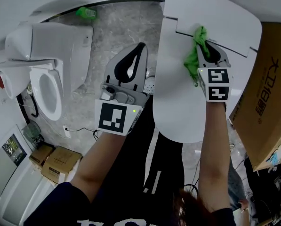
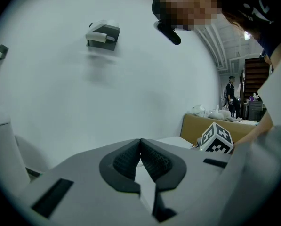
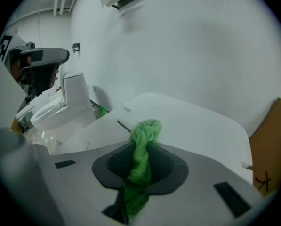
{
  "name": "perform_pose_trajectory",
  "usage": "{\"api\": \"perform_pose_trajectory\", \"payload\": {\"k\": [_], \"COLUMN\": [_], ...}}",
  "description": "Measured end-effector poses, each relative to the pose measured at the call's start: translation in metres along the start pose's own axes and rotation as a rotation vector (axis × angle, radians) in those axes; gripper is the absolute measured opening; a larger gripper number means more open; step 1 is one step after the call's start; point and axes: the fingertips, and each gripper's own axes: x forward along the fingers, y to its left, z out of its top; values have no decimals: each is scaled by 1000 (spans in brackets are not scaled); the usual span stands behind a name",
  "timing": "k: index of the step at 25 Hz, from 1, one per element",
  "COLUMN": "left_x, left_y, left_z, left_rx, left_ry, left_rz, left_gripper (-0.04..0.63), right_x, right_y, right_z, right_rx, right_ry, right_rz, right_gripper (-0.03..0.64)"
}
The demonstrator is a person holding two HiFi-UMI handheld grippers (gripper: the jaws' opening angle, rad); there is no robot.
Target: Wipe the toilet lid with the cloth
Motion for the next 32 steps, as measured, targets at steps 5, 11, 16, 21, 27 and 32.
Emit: {"api": "perform_pose_trajectory", "payload": {"k": [5, 11, 16, 21, 27, 32], "left_x": [3, 5, 3, 3, 1, 1], "left_y": [-12, -26, -33, -35, -36, -32], "left_z": [-2, -5, -6, -4, -1, 0], "left_rx": [8, 9, 13, 17, 17, 11], "left_ry": [3, 7, 9, 2, -4, -7], "left_rz": [-9, -19, -24, -25, -27, -16], "left_gripper": [19, 20, 20, 20, 19, 20], "right_x": [-23, -45, -72, -100, -124, -154], "right_y": [-42, -88, -137, -180, -198, -166], "right_z": [-28, -56, -88, -121, -132, -89], "right_rx": [10, -7, 39, 80, 96, 190], "right_ry": [21, 49, 86, 126, 162, 3], "right_rz": [-37, -86, -168, -254, -350, -307], "right_gripper": [91, 91, 89, 89, 86, 86]}}
